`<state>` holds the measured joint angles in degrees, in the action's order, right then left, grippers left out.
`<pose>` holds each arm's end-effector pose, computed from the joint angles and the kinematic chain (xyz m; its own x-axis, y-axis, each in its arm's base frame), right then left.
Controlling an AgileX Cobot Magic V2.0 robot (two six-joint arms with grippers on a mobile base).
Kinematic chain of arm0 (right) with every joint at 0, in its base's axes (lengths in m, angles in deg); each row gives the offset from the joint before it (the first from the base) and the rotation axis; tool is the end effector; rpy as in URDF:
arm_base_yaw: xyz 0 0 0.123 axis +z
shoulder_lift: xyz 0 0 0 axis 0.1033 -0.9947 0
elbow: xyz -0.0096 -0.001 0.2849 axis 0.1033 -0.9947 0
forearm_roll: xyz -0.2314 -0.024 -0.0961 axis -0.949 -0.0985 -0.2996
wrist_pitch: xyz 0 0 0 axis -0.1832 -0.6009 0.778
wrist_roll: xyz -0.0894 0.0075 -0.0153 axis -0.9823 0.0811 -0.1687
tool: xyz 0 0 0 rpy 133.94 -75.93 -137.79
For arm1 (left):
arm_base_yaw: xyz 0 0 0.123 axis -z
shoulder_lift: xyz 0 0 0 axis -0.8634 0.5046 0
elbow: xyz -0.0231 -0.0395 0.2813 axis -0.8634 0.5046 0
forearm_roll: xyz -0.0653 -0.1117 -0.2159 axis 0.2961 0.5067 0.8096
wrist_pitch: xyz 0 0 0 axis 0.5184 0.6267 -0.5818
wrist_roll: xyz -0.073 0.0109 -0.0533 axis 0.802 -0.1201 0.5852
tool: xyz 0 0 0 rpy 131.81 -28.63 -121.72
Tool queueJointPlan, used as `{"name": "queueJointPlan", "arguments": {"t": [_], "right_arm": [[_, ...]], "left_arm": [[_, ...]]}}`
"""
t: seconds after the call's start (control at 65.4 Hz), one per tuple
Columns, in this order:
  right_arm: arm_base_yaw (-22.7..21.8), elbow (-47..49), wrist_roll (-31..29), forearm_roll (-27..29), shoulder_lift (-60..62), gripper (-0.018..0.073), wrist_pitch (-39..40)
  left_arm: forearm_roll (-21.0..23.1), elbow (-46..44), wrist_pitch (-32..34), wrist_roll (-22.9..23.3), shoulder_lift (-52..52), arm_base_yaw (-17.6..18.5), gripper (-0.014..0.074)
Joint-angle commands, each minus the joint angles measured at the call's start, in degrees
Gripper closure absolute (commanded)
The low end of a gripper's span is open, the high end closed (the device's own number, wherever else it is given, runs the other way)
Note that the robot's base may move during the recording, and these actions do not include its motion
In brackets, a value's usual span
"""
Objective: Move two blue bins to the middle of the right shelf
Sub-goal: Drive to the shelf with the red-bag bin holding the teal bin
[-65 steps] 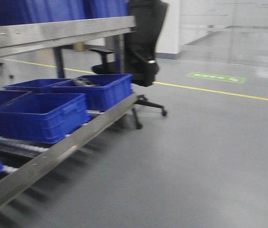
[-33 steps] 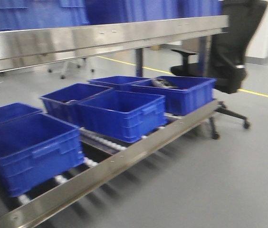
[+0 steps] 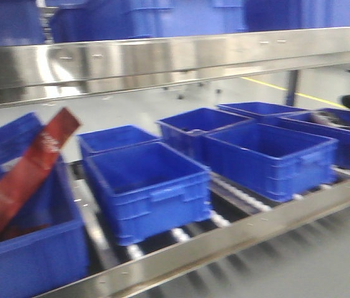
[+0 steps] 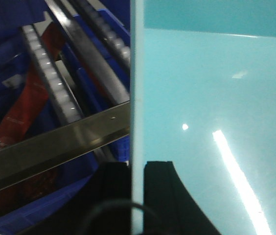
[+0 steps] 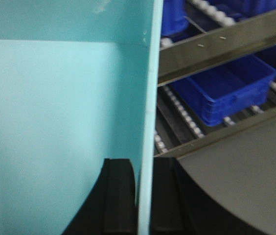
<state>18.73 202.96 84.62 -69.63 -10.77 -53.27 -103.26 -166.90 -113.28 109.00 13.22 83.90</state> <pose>0.3021 0.1150 0.4959 -0.5749 0.0324 -0.8176 -0.0746 0.9930 0.0918 0.2879 -0.0975 0.4945 -0.5375 -0.0987 -0.8375 -0.0286 0.9947 -0.0988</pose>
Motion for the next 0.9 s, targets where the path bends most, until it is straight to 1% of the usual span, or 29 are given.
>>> {"name": "queueJointPlan", "arguments": {"t": [0.0, 0.887], "right_arm": [[0.71, 0.88, -0.28, 3.66, 0.83, 0.0715, 5.34], [0.71, 0.88, -0.28, 3.66, 0.83, 0.0715, 5.34]], "left_arm": [[2.04, -0.86, 11.32, 0.94, -0.97, 0.81, 0.0708], [2.04, -0.86, 11.32, 0.94, -0.97, 0.81, 0.0708]]}}
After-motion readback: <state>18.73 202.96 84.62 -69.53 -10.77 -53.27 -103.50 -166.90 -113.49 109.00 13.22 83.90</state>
